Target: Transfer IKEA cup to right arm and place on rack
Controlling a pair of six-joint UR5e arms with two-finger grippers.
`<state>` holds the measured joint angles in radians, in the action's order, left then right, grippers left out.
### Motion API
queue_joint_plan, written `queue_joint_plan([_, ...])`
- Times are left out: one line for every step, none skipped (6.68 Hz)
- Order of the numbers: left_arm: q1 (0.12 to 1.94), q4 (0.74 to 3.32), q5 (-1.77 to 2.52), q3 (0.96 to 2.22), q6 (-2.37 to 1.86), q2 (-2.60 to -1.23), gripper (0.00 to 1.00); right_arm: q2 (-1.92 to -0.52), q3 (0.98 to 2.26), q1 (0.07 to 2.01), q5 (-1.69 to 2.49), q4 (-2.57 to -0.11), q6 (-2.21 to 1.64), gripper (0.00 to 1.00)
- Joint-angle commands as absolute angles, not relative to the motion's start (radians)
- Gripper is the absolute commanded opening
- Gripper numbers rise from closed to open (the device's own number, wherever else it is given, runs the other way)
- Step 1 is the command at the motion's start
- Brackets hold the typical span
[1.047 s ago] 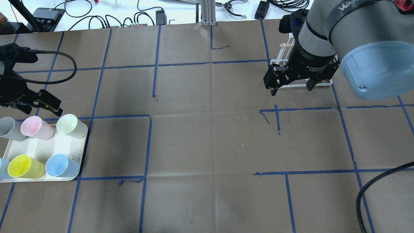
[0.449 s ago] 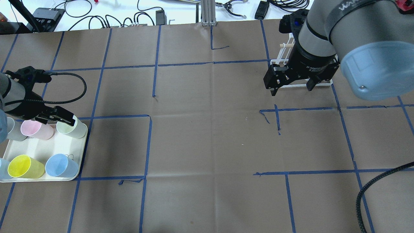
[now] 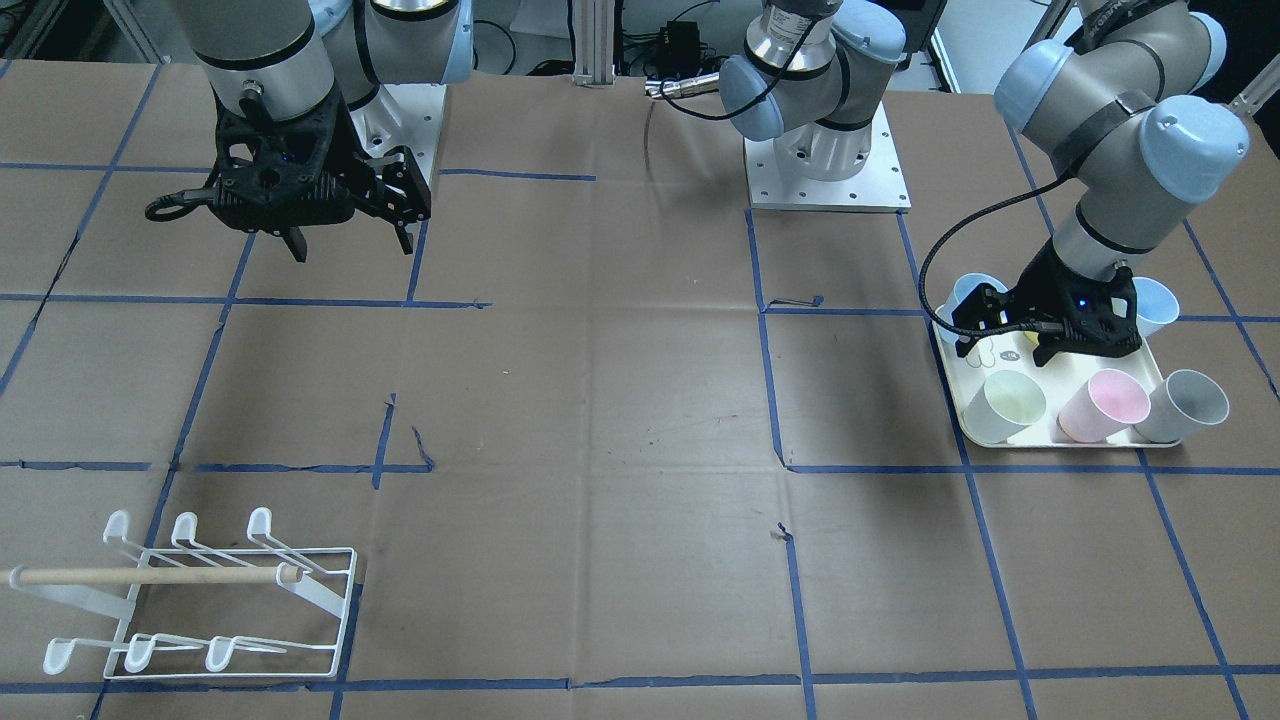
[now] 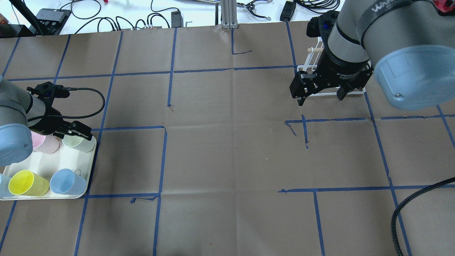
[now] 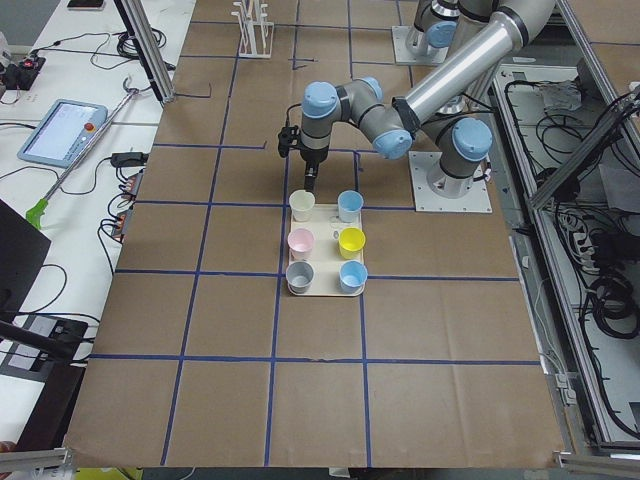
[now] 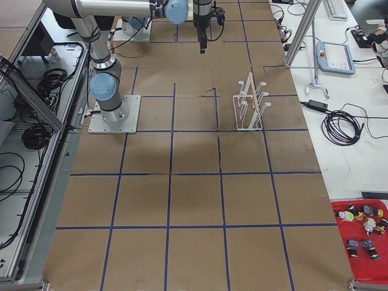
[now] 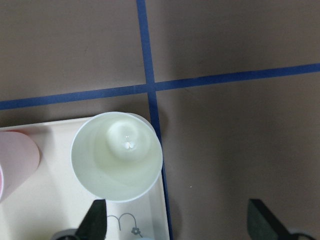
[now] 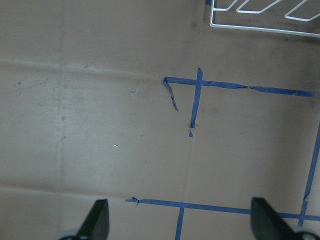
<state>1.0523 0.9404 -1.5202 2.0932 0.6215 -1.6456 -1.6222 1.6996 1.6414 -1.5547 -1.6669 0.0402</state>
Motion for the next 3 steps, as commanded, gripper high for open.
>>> queue_joint_plan([1.052,0.907,-1.520,2.095,0.608,-1.689,0.99,-1.621,1.700,1.641,-1.552,-1.669,0.040,1.00])
queue_joint_plan([1.052,0.902,-1.519,2.095,0.591,-1.713,0.99,-1.621,1.701,1.641,-1.549,-1.669,0.040,1.00])
queue_joint_plan([1.052,0.843,-1.522,2.097,0.589,-1.759,0.99,-1.620,1.701,1.643,-1.546,-1.670,0.040,1.00])
